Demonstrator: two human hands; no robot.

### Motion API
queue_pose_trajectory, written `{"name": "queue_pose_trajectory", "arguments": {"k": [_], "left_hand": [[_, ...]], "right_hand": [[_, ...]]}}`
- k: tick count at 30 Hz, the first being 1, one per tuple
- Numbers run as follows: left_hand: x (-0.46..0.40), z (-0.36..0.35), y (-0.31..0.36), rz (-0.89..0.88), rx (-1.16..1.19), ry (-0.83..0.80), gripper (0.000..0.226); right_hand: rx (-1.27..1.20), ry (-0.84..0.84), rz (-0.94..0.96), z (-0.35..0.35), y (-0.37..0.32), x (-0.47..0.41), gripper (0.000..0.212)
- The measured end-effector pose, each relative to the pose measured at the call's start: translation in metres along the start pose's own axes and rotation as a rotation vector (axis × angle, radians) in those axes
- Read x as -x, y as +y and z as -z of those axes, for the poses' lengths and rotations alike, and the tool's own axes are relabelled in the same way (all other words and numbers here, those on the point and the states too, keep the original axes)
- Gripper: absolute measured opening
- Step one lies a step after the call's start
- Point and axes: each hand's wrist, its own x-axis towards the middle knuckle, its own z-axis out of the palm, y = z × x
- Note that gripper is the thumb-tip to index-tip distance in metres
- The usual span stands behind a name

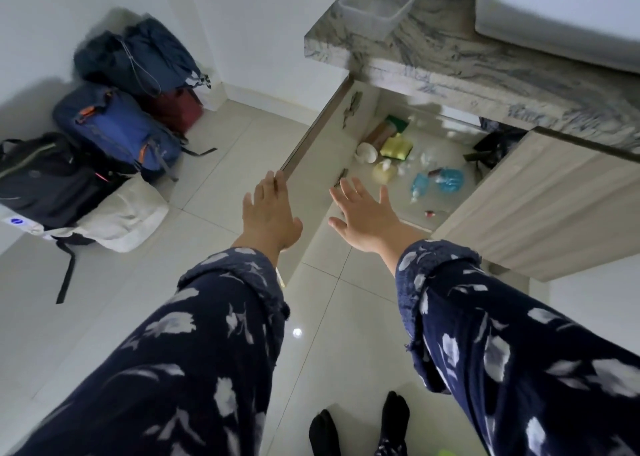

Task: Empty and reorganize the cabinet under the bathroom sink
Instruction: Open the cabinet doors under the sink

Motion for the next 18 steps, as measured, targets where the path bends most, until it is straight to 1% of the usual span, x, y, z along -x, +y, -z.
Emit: {"name": "queue_pose_trajectory", "arguments": {"k": [3,5,8,11,13,16,18], "left_hand": [[-0.001,0.002,0.019,0.1,-0.04,-0.043,0.086],[-0.002,0.004,0.037,0.108,-0.073,-0.058,0.082],[-0.01,0.006,0.069,-0.014,-0.077,-0.086,0.077],[-0.019,0.006,0.107,-0.087,-0.023,-0.116,0.072],[-0.028,0.006,0.134,-0.127,0.007,-0.156,0.068],[-0.044,0.008,0.177,-0.182,0.043,-0.232,0.053],[-0.056,0.009,0.207,-0.225,0.109,-0.3,0.049]], "right_hand": [[-0.026,-0.016,-0.026,-0.001,0.011,0.005,0.061],[-0.057,-0.028,-0.048,-0.001,0.021,0.007,0.061],[-0.11,-0.022,-0.075,0.0,0.038,0.012,0.059],[-0.129,-0.014,-0.117,-0.001,0.066,0.018,0.058],[-0.136,-0.016,-0.161,0.0,0.092,0.024,0.058],[-0.151,-0.035,-0.233,0.005,0.14,0.033,0.059],[-0.163,-0.046,-0.283,0.008,0.173,0.036,0.06]]}}
